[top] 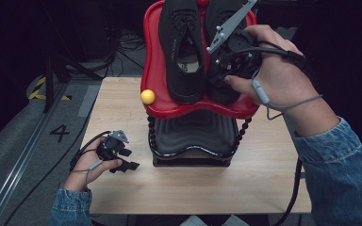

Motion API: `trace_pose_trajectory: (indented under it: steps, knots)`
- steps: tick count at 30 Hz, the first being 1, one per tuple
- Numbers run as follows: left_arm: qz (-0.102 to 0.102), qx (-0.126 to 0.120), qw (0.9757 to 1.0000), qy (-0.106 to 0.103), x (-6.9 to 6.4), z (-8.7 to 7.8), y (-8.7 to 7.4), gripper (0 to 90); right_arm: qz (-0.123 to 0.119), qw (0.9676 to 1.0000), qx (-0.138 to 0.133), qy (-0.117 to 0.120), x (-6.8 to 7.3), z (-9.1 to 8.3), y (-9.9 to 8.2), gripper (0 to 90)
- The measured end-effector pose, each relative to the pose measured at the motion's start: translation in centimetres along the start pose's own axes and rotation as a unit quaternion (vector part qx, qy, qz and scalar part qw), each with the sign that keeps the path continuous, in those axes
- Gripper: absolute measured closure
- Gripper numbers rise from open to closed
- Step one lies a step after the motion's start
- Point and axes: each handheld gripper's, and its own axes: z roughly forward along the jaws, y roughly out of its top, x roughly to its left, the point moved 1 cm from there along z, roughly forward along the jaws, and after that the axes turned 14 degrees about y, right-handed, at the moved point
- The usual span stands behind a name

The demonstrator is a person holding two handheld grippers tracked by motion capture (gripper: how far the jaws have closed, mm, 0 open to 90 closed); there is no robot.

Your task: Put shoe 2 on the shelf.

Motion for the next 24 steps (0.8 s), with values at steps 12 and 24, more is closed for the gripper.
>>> trace_pose_trajectory:
  steps: [12,24]
  knots:
    - [-0.008,-0.002,1.0000,0.001,-0.1,-0.2,-0.4,35.1,0.023,0.9989,-0.039,0.015,0.3,-1.9,-0.5,62.2]
    - [-0.013,-0.001,0.9999,0.005,-0.1,-0.5,-1.0,35.0,0.013,0.9956,-0.093,0.008,1.1,-5.6,-1.4,60.4]
